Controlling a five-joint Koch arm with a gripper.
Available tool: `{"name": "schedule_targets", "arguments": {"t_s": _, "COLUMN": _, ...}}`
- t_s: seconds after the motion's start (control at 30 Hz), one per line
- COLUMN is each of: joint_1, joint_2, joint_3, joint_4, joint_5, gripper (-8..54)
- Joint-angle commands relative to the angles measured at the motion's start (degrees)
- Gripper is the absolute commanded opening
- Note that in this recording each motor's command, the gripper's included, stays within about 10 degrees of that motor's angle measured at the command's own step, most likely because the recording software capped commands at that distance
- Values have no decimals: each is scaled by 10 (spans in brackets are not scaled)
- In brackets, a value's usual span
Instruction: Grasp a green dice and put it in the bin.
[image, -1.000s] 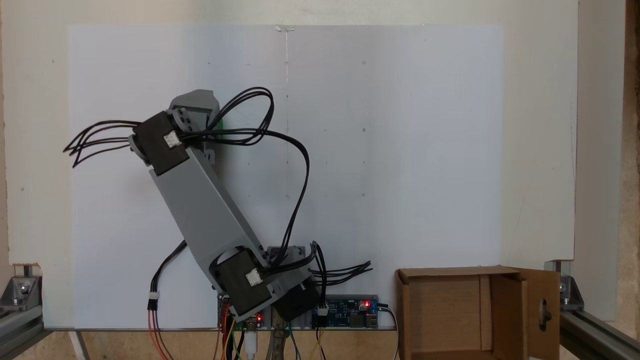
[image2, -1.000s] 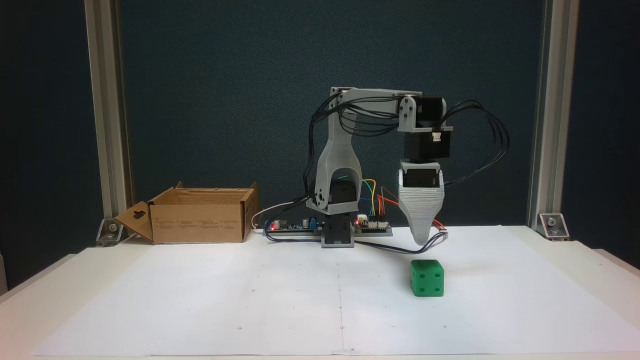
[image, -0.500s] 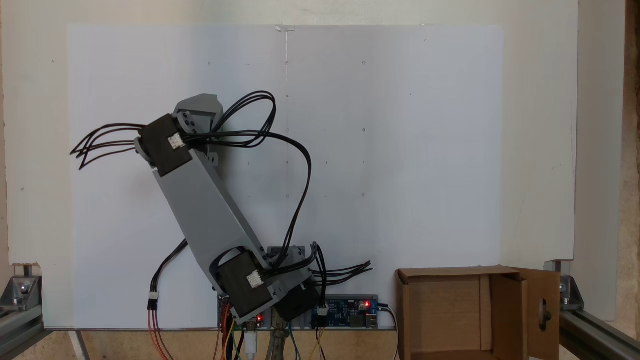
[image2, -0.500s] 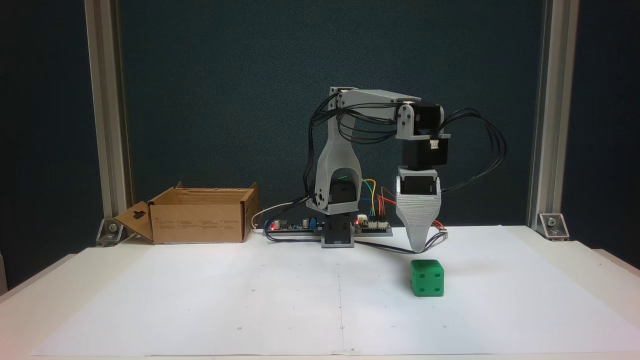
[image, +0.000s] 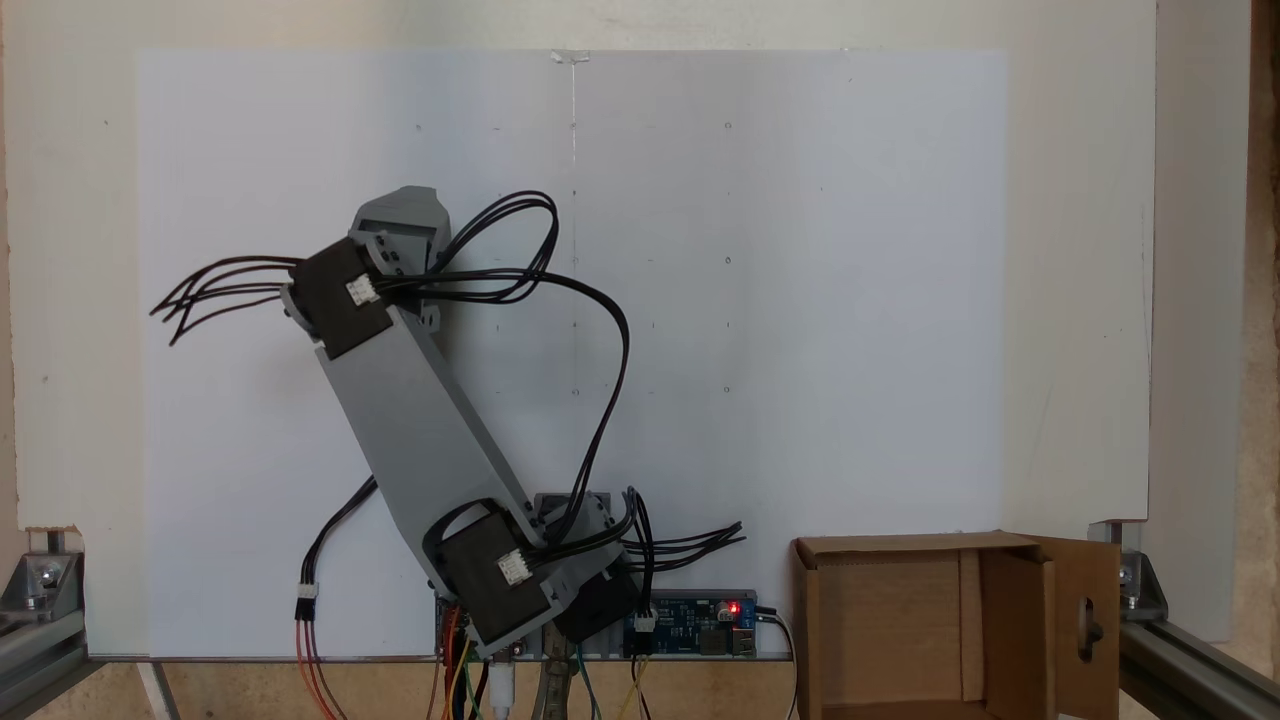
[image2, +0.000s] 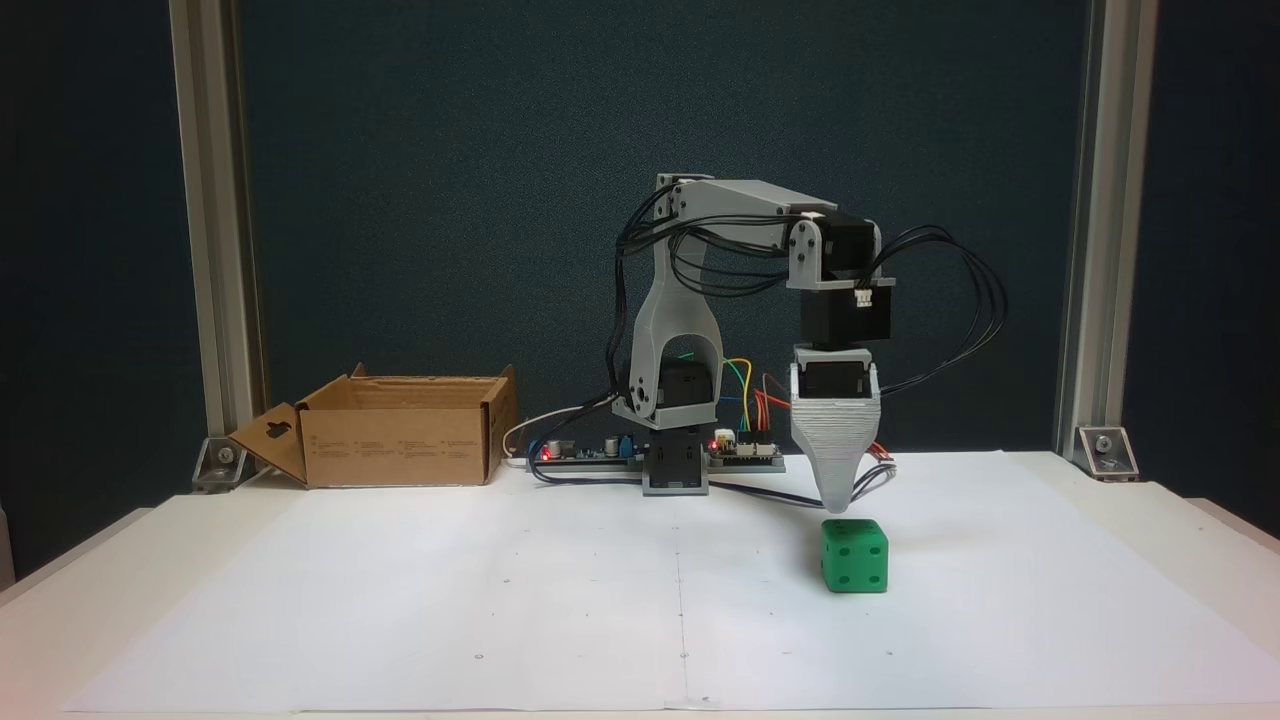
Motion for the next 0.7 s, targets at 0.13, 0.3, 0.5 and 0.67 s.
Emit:
{"name": "schedule_targets", "arguments": {"t_s": 0.13, "joint_1": -4, "joint_2": 25, "joint_3": -9, "joint_4": -6, "joint_5": 40, "gripper": 424}}
{"name": "schedule_targets", "arguments": {"t_s": 0.3, "joint_1": -12, "joint_2": 19, "joint_3": -8, "joint_4": -18, "joint_5": 41, "gripper": 424}}
{"name": "schedule_targets", "arguments": {"t_s": 0.5, "joint_1": -17, "joint_2": -3, "joint_3": -9, "joint_4": -31, "joint_5": 41, "gripper": 424}}
{"name": "schedule_targets", "arguments": {"t_s": 0.67, "joint_1": -18, "joint_2": -16, "joint_3": -9, "joint_4": -34, "joint_5": 41, "gripper": 424}}
